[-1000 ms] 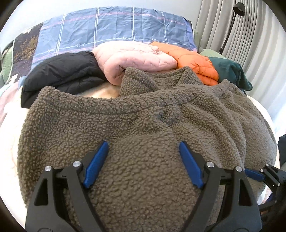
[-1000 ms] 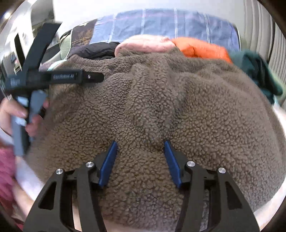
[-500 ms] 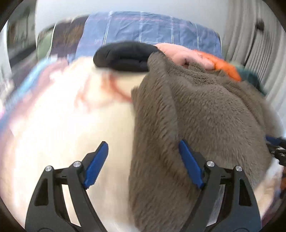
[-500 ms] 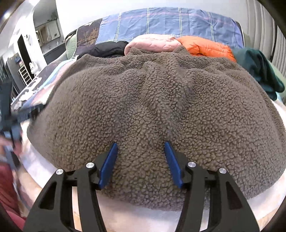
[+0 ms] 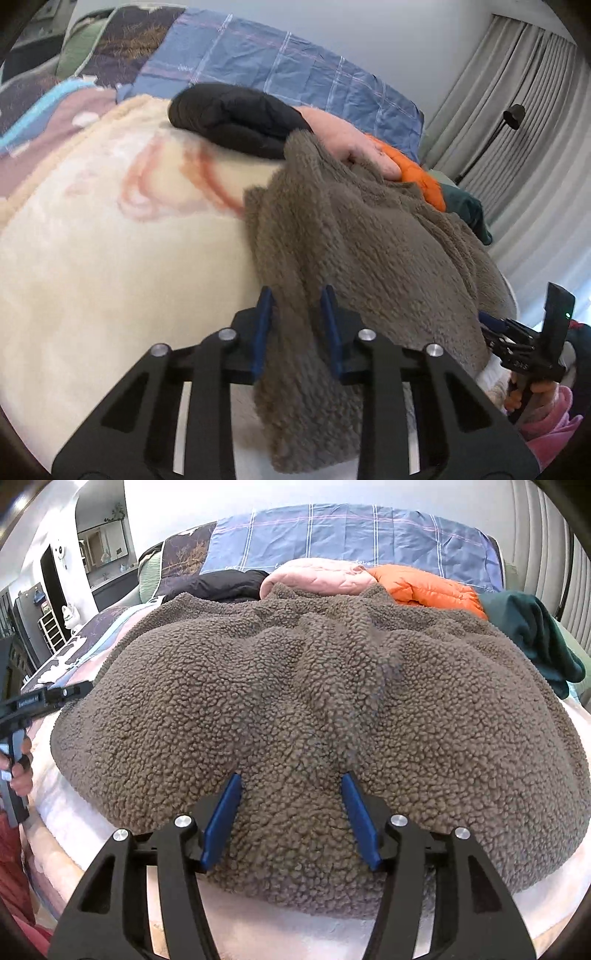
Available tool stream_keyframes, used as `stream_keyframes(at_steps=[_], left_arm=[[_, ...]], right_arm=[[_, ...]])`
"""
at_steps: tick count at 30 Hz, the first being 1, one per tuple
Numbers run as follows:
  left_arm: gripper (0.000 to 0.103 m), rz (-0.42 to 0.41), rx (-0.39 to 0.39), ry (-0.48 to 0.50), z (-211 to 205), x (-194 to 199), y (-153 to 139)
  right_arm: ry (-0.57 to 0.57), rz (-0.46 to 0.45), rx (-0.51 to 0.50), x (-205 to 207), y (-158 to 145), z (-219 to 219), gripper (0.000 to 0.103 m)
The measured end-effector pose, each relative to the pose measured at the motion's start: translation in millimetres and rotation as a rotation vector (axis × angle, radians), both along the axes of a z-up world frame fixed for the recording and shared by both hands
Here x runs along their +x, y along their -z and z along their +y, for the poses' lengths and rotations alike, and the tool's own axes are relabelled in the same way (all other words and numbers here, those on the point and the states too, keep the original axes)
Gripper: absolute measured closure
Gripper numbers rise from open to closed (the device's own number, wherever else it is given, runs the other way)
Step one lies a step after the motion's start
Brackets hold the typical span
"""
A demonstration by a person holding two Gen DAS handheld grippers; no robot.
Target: Fold large clothes
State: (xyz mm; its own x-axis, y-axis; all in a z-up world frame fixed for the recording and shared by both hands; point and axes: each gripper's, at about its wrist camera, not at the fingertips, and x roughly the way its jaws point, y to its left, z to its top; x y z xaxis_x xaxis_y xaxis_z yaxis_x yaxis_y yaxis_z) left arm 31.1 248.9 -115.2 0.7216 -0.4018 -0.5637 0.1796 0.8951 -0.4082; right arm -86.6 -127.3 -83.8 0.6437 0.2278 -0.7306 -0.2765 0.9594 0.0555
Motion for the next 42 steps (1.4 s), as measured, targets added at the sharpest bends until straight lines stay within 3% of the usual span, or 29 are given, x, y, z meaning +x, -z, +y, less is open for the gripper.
stream_keyframes(at_steps=[4, 5, 7, 12, 13, 14, 15, 16, 19, 21, 25, 29, 32, 33, 34, 35, 37, 38, 42], left_arm=[[0.075, 0.014, 0.052, -0.089, 13, 25, -8], [0.068, 0.019, 0.035, -0.07, 14, 36, -8], [0.036, 0.027, -0.003, -0.025, 9, 54, -9], [0.03, 0.031, 0.024, 0.064, -19, 97, -13], [0.034, 0.051, 0.026, 0.077, -24, 106, -11], [0.045, 0.08, 0.041, 0.088, -31, 117, -8], [0.072, 0.099, 0.065, 0.094, -37, 125, -5], [0.081, 0.103, 0.073, 0.096, -41, 128, -4], [0.085, 0.045, 0.091, 0.023, -37, 120, -10], [0.084, 0.029, 0.05, 0.003, -23, 117, -7], [0.075, 0.091, -0.052, -0.004, -8, 125, 24], [0.059, 0.045, -0.012, -0.007, -12, 112, 7], [0.048, -0.005, -0.029, -0.008, -8, 96, -13], [0.038, -0.031, -0.024, -0.007, -9, 92, -18], [0.027, -0.05, -0.006, -0.006, -7, 88, -21], [0.024, -0.052, 0.053, -0.014, -12, 89, -20], [0.02, 0.041, 0.182, 0.002, -27, 102, 2], [0.018, 0.074, 0.2, 0.014, -32, 108, 14], [0.017, 0.096, -0.03, 0.047, -7, 113, 36]], right_arm=[[0.0, 0.0, -0.002, 0, 0, 1, 0.044], [0.001, 0.0, -0.005, 0, 0, 1, 0.044], [0.003, -0.001, -0.008, 0, -1, 2, 0.044], [0.003, -0.001, -0.01, 1, -1, 3, 0.044], [0.003, 0.0, -0.013, 1, -1, 3, 0.044], [0.003, -0.001, -0.014, 2, 0, 3, 0.044], [0.004, -0.001, -0.015, 2, 0, 3, 0.044], [0.005, -0.001, -0.015, 2, 0, 3, 0.044], [0.009, -0.004, -0.017, 2, 0, 4, 0.043], [0.008, -0.009, -0.021, 1, 0, 4, 0.043], [0.01, -0.011, -0.032, 4, 1, 6, 0.042], [0.011, -0.012, -0.037, 5, 1, 5, 0.042], [0.01, -0.012, -0.035, 6, 1, 4, 0.042], [0.011, -0.012, -0.037, 6, 1, 4, 0.042], [0.011, -0.011, -0.039, 7, 1, 5, 0.042], [0.013, -0.009, -0.041, 7, 0, 5, 0.042], [0.024, -0.009, -0.043, 7, -4, 5, 0.042], [0.031, -0.014, -0.048, 6, -6, 6, 0.042], [0.019, -0.107, -0.13, -11, -26, 21, 0.042]])
